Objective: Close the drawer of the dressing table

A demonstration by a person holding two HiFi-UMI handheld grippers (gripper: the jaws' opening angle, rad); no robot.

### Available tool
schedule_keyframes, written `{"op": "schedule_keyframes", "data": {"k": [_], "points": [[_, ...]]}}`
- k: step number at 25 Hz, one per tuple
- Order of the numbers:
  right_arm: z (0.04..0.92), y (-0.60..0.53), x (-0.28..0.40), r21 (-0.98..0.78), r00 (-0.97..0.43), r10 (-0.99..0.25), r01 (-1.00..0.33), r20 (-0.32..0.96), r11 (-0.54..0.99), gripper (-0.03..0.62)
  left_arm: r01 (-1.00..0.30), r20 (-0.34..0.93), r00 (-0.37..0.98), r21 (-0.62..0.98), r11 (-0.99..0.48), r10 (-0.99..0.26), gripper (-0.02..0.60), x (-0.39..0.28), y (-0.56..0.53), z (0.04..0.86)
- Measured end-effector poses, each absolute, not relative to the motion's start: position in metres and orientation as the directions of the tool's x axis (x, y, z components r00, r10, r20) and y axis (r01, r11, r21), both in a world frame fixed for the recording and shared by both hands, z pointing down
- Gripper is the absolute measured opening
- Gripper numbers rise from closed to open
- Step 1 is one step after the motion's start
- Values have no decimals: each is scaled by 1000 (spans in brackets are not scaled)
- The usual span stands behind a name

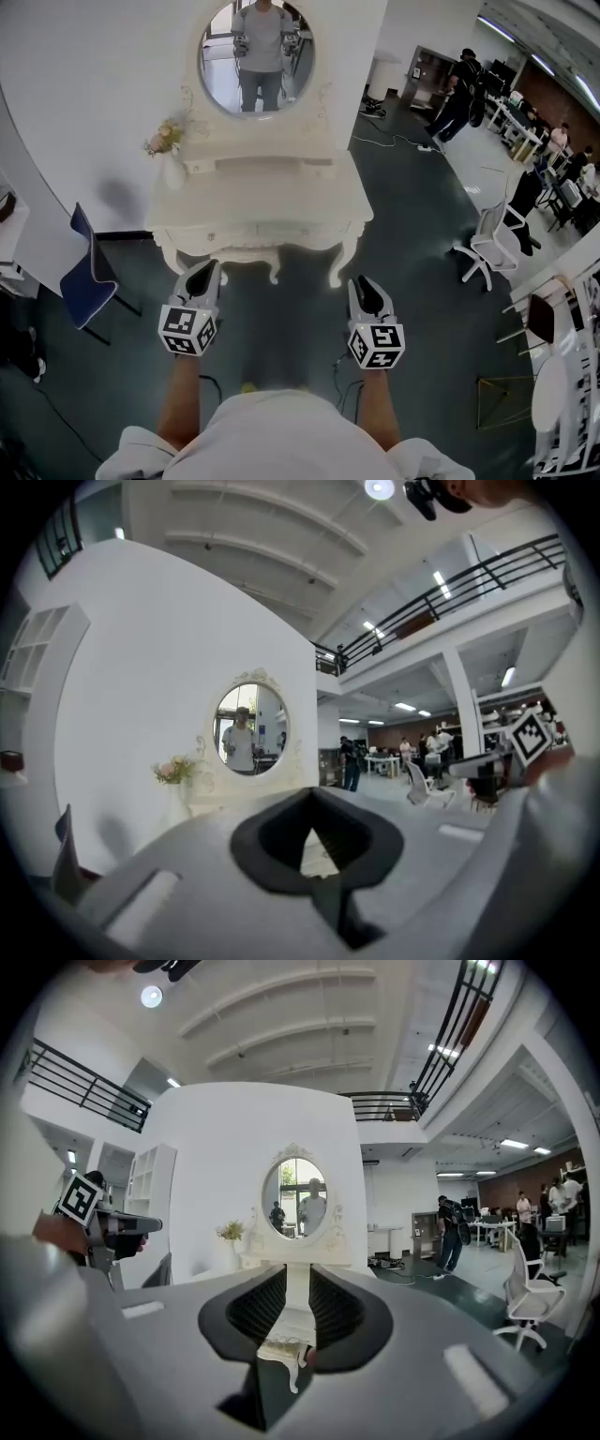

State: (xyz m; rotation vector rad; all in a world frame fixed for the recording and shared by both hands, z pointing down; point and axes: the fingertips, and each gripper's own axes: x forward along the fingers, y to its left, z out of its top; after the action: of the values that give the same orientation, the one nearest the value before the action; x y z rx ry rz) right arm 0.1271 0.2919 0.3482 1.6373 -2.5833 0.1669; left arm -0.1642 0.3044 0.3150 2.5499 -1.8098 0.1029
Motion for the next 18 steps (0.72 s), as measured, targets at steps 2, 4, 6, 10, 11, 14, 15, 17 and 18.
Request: {"op": "schedule_keyframes", "data": {"k": [2,4,6,10,11,14,15,17,18], "points": [[349,293,128,-50,-431,-894,-902,123,428,64,-942,58,334,-30,-336,-941,-2,-161,304,313],[350,293,131,-48,-428,-896,-904,118,426,63,-940,57,338,-30,-340,-939,-2,-157,302,312],[352,290,135,-45,-422,-899,-906,119,420,63,-940,57,339,-22,-340,-939,-2,-155,300,314],[358,281,145,-62,-422,-899,-906,116,418,63,-942,70,330,-35,-333,-941,-2,-148,293,319],[360,279,148,-65,-424,-898,-906,119,419,63,-943,73,329,-37,-332,-942,-2,-145,291,320],[365,271,157,-78,-432,-894,-902,122,425,63,-943,80,327,-43,-331,-942,-2,-132,285,323],[366,268,161,-78,-435,-892,-900,123,429,63,-943,81,327,-44,-331,-942,-2,-127,283,324],[368,263,168,-77,-447,-886,-894,123,441,63,-943,83,324,-50,-329,-942,-2,-116,280,324],[370,260,172,-77,-453,-883,-892,124,446,63,-944,84,321,-53,-326,-943,-2,-110,279,325]]}}
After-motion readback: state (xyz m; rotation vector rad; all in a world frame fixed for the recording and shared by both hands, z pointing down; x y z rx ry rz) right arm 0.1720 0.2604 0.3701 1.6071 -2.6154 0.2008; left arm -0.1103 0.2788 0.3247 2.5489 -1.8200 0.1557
